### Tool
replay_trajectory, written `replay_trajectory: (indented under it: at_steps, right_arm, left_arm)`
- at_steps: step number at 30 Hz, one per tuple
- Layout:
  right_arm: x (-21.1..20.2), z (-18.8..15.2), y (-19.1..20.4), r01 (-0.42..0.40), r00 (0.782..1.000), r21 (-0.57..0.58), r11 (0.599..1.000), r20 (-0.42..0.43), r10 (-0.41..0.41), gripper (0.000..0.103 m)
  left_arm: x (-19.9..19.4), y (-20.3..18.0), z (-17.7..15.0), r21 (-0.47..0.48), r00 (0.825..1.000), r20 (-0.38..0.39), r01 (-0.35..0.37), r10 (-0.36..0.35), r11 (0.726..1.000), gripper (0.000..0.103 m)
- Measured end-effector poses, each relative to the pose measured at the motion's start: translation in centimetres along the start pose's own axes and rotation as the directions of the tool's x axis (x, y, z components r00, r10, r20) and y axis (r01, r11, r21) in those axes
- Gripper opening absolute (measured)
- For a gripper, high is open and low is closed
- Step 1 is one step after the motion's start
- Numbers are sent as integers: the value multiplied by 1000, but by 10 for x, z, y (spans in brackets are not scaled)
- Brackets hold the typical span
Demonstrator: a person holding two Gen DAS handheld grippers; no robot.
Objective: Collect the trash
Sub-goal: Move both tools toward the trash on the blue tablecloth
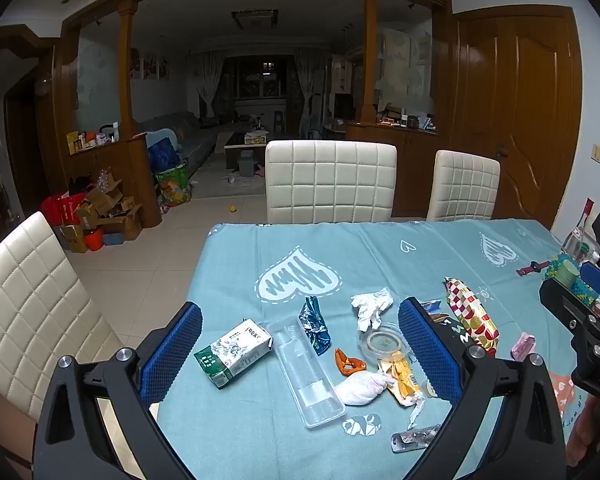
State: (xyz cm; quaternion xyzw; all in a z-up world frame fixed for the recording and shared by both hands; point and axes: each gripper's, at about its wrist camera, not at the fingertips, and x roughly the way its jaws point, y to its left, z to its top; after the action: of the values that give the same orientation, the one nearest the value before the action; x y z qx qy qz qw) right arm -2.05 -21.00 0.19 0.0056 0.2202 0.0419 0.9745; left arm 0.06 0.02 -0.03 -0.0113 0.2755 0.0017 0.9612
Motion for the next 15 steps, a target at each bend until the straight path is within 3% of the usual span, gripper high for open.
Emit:
replay_trajectory:
  at_steps: [9,13,15]
  right_arm:
    - [15,-15,3,-1,1000,0,1000,-15,1,100]
    - [23,-21,2,3,999,-4,1000,-51,-3,100]
    - [33,-29,-1,14,995,-9,1000,-101,-15,100]
  left_arm:
    - [4,0,-5,1,1000,-19,2,-2,1000,96]
    - [20,-4,-15,-2,997,-79,16,-16,1000,96]
    - [36,-6,-26,-6,987,-158,10,-10,1000,96]
